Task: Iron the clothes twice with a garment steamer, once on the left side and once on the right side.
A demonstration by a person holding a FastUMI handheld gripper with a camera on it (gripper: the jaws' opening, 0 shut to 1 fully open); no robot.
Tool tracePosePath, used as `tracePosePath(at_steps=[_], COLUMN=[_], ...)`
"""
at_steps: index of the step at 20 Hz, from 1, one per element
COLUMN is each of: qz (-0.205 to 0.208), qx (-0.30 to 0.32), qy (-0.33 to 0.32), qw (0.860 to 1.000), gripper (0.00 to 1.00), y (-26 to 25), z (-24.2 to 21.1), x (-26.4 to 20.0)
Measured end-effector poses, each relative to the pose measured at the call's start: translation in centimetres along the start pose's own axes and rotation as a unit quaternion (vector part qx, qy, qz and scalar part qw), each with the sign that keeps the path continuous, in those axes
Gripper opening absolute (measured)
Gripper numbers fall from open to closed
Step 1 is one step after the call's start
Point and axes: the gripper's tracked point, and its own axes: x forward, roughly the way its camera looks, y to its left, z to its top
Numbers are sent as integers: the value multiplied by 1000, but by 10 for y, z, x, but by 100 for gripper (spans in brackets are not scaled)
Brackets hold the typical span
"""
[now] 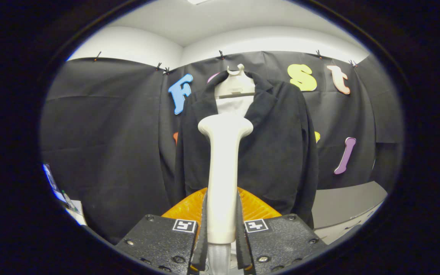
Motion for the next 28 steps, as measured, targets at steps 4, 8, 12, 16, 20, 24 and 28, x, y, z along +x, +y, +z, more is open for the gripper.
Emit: tracePosePath(at_steps=[4, 8, 12, 16, 20, 24, 28], qz=[0, 7, 8, 12, 8, 3, 6], qx=[-8, -20, -25, -43, -50, -57, -60], qy=[-34, -58, -77, -80, -71, -59, -39], qw=[999, 998, 997, 996, 996, 997, 997], gripper=[33, 33, 33, 33, 33, 33, 33], y=[21, 45, 67, 86, 93, 89, 88], z=[32, 57, 78, 82, 73, 55, 29], x=[15, 30, 43, 59, 70, 73, 71])
